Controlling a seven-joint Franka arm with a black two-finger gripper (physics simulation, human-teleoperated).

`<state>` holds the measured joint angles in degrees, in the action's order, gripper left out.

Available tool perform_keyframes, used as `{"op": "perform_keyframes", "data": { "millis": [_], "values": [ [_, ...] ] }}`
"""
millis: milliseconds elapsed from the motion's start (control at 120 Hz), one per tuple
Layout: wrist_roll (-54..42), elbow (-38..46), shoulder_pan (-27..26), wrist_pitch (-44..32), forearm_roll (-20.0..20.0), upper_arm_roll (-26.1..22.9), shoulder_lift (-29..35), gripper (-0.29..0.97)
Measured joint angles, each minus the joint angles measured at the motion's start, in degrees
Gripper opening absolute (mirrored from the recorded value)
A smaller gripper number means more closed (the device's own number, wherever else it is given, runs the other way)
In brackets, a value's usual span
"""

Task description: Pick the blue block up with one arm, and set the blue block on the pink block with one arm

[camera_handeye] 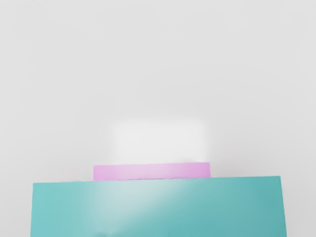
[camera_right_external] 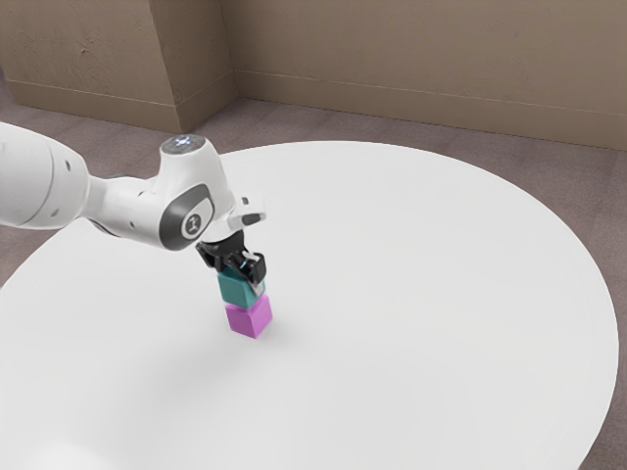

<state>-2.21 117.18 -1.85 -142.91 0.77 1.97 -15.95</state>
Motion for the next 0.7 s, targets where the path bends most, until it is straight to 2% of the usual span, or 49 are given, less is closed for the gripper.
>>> {"op": "perform_keyframes", "data": {
  "millis": [350,550,700],
  "values": [
    [0.37,-0.08,-0.01,-0.2,0.14,-0.02,-1.31,0.36],
    [-0.37,-0.09,-0.3,-0.15,0.96,0.26,-1.21,0.52],
    [-0.86,-0.09,-0.35,-0.1,1.09,0.77,0.0,0.59]
  ]
}}
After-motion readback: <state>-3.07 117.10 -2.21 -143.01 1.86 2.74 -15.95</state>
